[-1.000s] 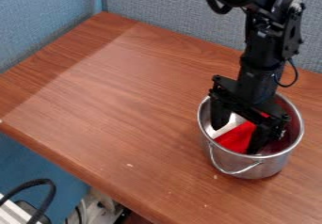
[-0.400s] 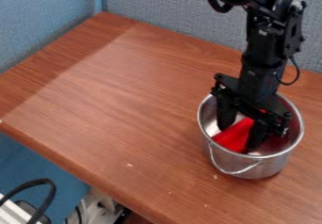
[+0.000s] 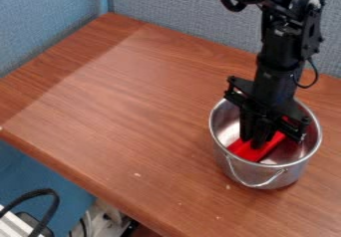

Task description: Move the red object from the metal pot to the table

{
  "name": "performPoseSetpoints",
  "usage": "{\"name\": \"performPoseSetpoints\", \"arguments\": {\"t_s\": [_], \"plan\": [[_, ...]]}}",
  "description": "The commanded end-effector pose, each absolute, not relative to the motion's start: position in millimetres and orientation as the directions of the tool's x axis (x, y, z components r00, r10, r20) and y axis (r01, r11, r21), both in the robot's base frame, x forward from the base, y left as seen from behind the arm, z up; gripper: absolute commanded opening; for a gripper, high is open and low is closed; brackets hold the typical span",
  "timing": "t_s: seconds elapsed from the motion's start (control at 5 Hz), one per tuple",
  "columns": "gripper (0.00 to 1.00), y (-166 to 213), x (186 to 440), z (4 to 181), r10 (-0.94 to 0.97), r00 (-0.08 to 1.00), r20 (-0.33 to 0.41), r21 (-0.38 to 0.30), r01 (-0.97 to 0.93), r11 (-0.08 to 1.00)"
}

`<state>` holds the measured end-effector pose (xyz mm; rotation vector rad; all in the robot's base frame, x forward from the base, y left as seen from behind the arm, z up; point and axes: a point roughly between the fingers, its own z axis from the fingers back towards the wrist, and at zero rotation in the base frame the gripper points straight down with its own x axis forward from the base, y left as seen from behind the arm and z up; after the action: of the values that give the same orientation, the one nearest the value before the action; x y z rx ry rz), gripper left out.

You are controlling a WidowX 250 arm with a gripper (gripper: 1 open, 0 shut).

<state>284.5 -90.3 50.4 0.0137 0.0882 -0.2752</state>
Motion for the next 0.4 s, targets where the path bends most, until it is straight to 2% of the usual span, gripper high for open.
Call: {"name": "performPoseSetpoints", "arguments": {"t_s": [0.0, 0.2], "plan": [[0.0, -91.3, 288.8, 75.2, -0.272, 0.962, -0.021, 0.006, 0.272, 0.962], [0.0, -89.7, 286.4, 79.1, -0.27, 0.962, -0.025, 0.014, 0.271, 0.963]]}}
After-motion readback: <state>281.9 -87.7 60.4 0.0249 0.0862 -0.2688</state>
